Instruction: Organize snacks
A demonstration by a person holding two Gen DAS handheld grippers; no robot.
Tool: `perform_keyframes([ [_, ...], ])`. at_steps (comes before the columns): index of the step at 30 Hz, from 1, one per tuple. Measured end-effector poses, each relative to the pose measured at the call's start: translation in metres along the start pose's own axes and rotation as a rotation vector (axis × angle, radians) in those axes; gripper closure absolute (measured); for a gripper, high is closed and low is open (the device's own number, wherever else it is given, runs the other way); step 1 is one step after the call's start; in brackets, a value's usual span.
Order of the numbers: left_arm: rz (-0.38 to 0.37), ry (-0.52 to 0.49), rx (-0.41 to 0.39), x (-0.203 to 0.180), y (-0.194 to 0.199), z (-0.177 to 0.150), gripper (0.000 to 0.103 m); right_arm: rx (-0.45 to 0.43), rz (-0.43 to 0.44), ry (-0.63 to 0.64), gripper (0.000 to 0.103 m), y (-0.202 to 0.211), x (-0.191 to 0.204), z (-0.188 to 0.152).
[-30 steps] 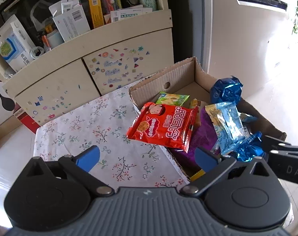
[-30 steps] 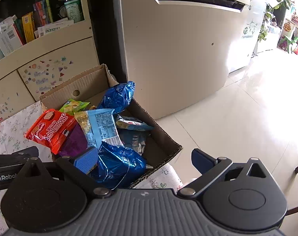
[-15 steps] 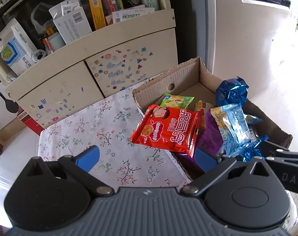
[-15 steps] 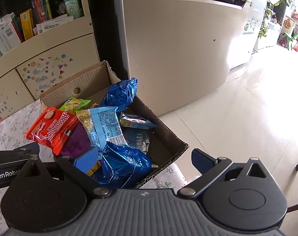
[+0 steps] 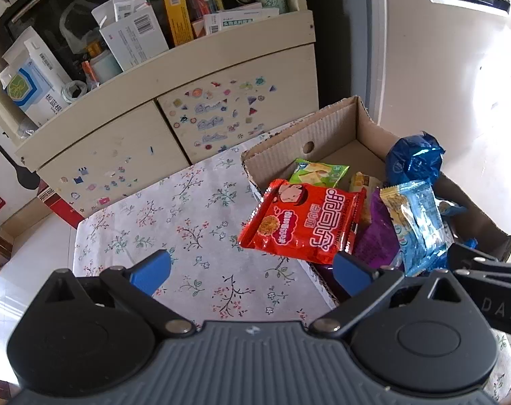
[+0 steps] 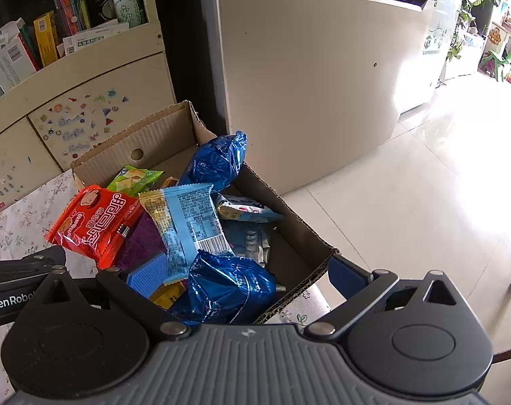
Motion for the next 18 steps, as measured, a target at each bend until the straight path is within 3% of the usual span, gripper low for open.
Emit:
perform_keyframes([
  [18,0.001,0.005,0.024,-0.0011,-0.0036,0.0008,0.007,0.011,-0.002,-0.001,0.000,-0.0046,0.0033,0.0012],
])
Point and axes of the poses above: each gripper's, at about its wrist camera, not at the fingertips, and y roughly against the way its jaws point, x to its left, z to its top, the point moved 5 cm from there along -y, roughly the way its jaws point
